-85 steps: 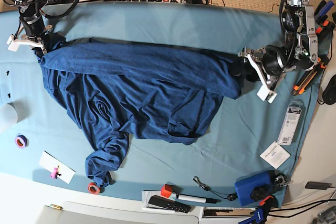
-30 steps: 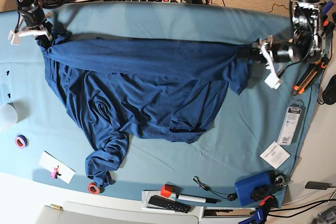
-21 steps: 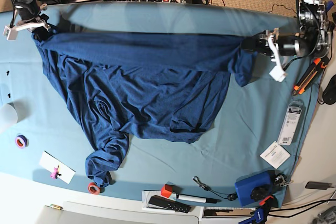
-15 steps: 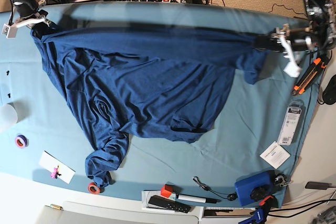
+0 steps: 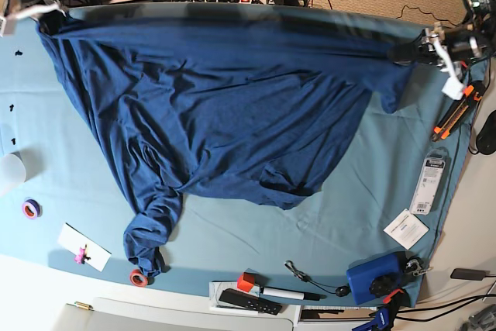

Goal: Layout the t-shirt on the table in an organized manner, then fold the t-shirt properly
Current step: 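Lift both held corners and pull them outward to spread the shirt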

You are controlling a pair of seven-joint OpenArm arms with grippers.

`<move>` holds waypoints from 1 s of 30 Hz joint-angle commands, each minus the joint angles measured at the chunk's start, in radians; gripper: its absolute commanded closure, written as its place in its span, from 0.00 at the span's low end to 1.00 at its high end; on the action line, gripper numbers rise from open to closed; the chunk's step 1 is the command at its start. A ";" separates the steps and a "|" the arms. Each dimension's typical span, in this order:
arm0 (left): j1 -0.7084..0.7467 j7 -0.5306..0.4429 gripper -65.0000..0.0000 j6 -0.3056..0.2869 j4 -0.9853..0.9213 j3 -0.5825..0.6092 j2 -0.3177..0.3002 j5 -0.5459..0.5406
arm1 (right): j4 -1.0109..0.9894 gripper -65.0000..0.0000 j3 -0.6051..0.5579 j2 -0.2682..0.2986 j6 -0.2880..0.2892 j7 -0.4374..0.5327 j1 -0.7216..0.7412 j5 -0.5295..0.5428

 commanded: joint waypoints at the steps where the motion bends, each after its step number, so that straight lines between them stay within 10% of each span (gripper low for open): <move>1: 0.007 -0.007 1.00 -0.001 0.012 -0.034 -0.028 -0.015 | 0.018 1.00 0.036 0.017 0.003 0.025 -0.011 0.018; 30: 0.076 -0.007 1.00 -0.042 0.012 -0.122 -0.022 -0.015 | 0.016 1.00 -0.029 0.039 0.022 0.076 0.181 -0.036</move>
